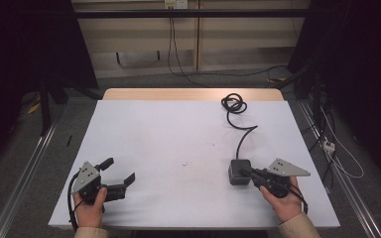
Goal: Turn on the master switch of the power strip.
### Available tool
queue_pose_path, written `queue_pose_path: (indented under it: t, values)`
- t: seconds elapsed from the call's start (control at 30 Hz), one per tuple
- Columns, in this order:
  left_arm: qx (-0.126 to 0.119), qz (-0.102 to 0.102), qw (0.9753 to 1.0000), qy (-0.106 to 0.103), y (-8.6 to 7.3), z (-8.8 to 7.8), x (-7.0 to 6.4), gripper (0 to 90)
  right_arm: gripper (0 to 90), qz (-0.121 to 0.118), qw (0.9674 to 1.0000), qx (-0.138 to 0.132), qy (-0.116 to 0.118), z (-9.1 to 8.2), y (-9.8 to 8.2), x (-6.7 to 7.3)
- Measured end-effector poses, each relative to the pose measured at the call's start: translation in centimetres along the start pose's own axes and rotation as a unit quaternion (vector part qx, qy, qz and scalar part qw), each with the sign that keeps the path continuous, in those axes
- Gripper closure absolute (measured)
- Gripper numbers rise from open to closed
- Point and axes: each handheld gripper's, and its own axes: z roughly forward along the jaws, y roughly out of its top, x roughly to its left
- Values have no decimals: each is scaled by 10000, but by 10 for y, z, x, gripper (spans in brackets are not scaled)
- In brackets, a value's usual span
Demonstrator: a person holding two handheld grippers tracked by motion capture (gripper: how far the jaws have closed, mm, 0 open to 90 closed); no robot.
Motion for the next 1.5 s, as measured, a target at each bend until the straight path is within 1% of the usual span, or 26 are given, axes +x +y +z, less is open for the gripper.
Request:
queue_pose_path:
  t: [0.2,0.27,0.97,1.5]
  values:
    - [3,3,10000,-1,0,0,0,43,900,-41,10000,23,-11,0,0,0]
    - [8,3,10000,-3,0,0,0,43,900,-10,10000,18,4,0,0,0]
    - [3,-14,10000,6,0,0,-1,43,900,33,10000,5,14,1,0,-1]
    - [13,18,10000,3,0,0,-1,43,900,6,10000,13,11,1,0,-1]
